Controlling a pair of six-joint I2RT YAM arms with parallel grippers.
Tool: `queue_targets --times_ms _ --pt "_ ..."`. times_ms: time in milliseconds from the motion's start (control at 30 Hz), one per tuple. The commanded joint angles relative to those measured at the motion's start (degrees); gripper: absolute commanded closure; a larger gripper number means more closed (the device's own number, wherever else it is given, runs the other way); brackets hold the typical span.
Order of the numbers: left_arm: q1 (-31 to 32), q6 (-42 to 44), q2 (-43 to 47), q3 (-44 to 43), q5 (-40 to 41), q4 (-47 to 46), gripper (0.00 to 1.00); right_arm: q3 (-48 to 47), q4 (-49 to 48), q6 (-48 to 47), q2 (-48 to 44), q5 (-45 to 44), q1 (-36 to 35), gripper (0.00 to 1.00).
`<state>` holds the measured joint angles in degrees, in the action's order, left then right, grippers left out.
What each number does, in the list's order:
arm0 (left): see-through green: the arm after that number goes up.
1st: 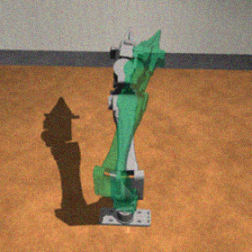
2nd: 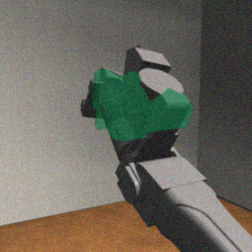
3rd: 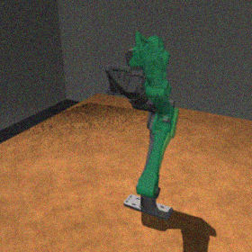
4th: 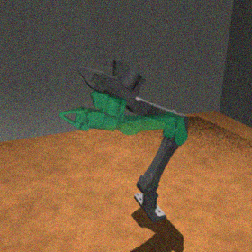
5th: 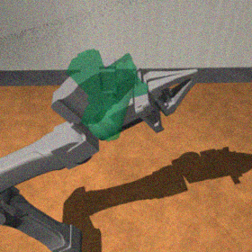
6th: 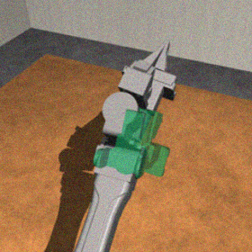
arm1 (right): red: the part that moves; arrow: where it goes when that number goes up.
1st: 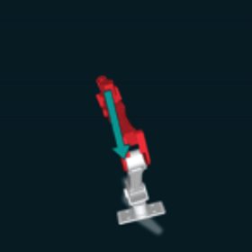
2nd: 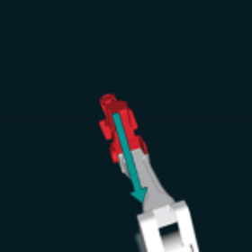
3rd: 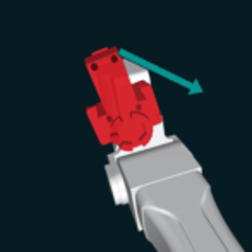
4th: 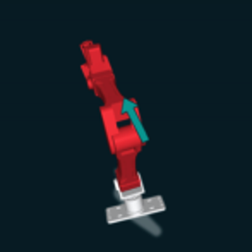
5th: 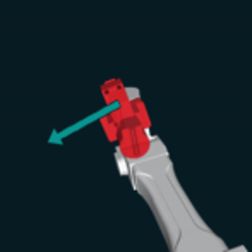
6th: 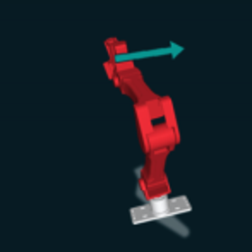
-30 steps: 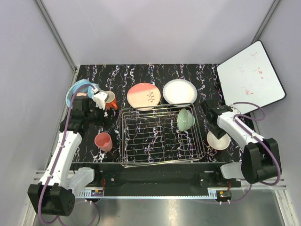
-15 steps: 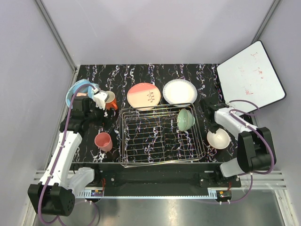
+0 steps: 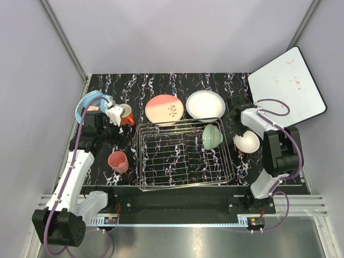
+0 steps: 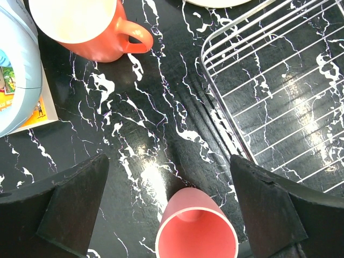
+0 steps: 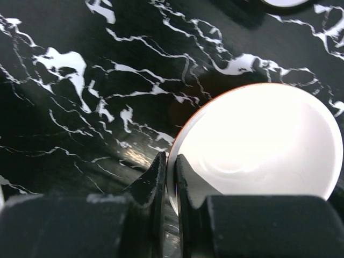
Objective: Load the mixed dishes into the dish rack
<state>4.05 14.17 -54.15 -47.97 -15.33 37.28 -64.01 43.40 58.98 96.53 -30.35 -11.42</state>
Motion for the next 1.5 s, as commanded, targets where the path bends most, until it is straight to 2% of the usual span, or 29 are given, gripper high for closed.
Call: queue_targets --times_ms 0,100,233,267,400,633,867,1033,1200,1467 --pt "0.25 0.5 0.19 0.5 1.09 -2.91 0.01 -4.36 -2.79 -0.97 2.87 0.9 0.43 0.86" --pt "0.25 0.33 0.01 0.68 0.92 -3.09 0.01 -5.94 -4.1 -1.94 4.89 2.22 0.35 0.78" --pt "0.25 -0.37 -0.08 0.77 1.27 -3.44 0.01 -9.11 -4.46 -4.83 7.35 3.19 0.43 0.5" --pt "0.25 -0.46 -0.16 0.77 1.18 -3.61 0.01 -9.81 -4.37 -5.71 7.7 3.19 0.43 0.36" --pt "0.25 -0.29 -0.17 0.77 1.09 -3.44 0.01 -12.45 -3.85 -8.61 5.43 2.14 0.43 0.24" --pt "0.34 -0.99 -0.34 0.42 0.57 -3.44 0.01 -13.43 0.98 -10.65 -6.94 -1.55 0.43 0.22" --pt "0.34 -0.81 -0.25 0.33 0.48 -3.53 0.01 -0.18 10.03 -4.67 -19.44 -2.09 0.61 0.23" --pt "0.25 -0.38 -0.52 0.15 0.22 -3.53 0.01 7.57 12.15 -0.89 -25.59 -1.21 1.05 0.23" --pt "0.34 -0.64 -0.52 -0.2 -0.13 -3.53 0.01 12.06 12.06 2.01 -27.18 -0.85 1.05 0.23" --pt "0.34 -0.02 0.1 0.06 0.39 -3.44 0.01 14.78 8.12 2.37 -23.32 -1.99 1.14 0.23"
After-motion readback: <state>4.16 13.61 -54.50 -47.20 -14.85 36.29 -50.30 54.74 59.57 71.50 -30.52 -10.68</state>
